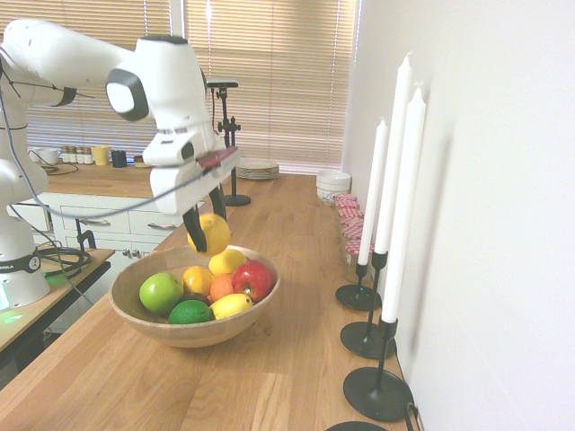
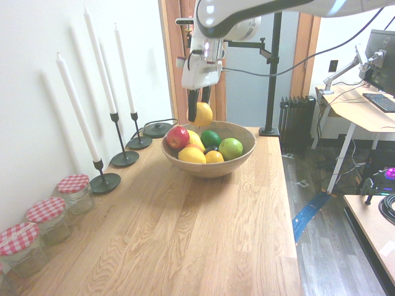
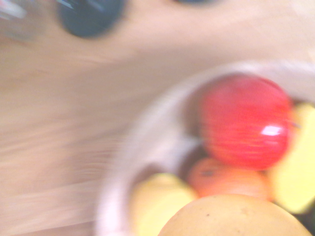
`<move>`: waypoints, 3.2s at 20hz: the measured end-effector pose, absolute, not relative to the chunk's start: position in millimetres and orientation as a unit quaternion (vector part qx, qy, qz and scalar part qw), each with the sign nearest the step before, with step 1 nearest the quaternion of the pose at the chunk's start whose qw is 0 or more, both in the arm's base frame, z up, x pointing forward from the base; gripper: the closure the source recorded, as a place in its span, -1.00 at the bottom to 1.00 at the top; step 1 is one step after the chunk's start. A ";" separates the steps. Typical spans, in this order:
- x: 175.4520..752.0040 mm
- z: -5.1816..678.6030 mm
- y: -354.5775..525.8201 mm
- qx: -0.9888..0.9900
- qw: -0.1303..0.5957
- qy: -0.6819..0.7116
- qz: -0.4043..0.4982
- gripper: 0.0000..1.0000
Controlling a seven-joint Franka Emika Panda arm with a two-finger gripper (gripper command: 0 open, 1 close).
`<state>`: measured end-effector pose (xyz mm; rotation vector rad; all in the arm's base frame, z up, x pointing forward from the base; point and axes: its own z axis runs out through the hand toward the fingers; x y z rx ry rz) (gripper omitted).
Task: Take round pear out of the basket
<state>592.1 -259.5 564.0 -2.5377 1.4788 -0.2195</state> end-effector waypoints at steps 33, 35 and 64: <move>609.2 377.1 -12.0 -0.885 0.028 0.460 -0.068 1.00; 610.0 376.0 -11.9 -0.885 0.028 0.460 -0.067 1.00; 615.3 366.1 -11.6 -0.879 0.027 0.471 -0.068 -1.00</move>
